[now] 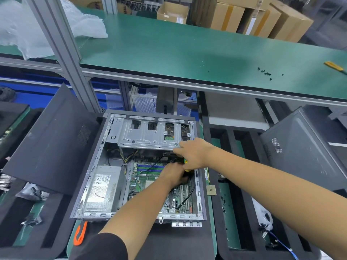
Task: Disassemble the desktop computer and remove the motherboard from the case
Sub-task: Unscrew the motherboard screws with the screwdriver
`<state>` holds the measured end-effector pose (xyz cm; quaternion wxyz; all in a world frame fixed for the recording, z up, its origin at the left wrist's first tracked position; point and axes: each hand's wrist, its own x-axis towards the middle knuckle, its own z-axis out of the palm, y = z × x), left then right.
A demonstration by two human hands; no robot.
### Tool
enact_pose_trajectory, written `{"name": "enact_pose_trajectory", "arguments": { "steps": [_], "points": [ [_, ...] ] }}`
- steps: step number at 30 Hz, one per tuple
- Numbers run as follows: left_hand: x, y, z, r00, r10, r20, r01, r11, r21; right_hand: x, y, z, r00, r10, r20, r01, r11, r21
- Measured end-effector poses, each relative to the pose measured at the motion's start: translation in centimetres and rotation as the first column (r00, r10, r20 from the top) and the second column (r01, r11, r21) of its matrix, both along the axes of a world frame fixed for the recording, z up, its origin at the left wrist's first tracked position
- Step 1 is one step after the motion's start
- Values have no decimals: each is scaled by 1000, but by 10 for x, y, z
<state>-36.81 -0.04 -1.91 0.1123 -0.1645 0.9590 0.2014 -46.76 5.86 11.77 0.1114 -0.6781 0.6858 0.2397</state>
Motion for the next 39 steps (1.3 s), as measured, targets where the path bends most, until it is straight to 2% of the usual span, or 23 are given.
{"name": "enact_pose_trajectory", "arguments": {
  "steps": [2,4,8,11,13,17,20,22,24,27,31,35,39],
  "points": [
    [0,0,0,1000,1,1,-1,1000,1,0,-1,2,980,78,-181,-82,996,-17],
    [1,0,0,1000,11,6,-11,1000,10,1,-2,2,979,78,-187,-82,996,-17],
    [1,0,-2,1000,-5,-6,5,1000,-13,0,-4,1,998,-49,48,47,998,38],
    [1,-1,-2,1000,-15,-13,14,1000,-24,-2,-5,-3,961,-181,207,172,983,59],
    [0,-1,-1,1000,-13,-23,12,1000,-14,-4,-5,-3,937,-217,275,207,976,66],
    [1,0,1,1000,6,-20,-6,1000,17,-6,-2,-3,941,-154,300,148,988,45],
    [0,0,2,1000,24,-19,-23,999,33,-2,-2,-1,969,-116,220,108,993,46],
    [0,0,2,999,26,-20,-26,999,34,1,-4,0,999,-10,38,9,1000,30],
    [0,0,1,1000,15,-11,-15,1000,23,3,-5,-1,991,56,-124,-55,998,13],
    [0,0,1,1000,9,16,-10,1000,14,4,-6,-3,981,55,-188,-60,998,-20],
    [1,0,1,1000,-21,15,21,1000,-16,1,-7,-1,998,-57,18,56,998,16],
    [0,0,-1,999,-41,-28,40,999,-31,-8,-9,2,932,-248,266,245,968,42],
    [0,-1,-2,999,-32,-33,31,999,-24,-10,-6,2,879,-293,377,268,956,119]
  ]
}}
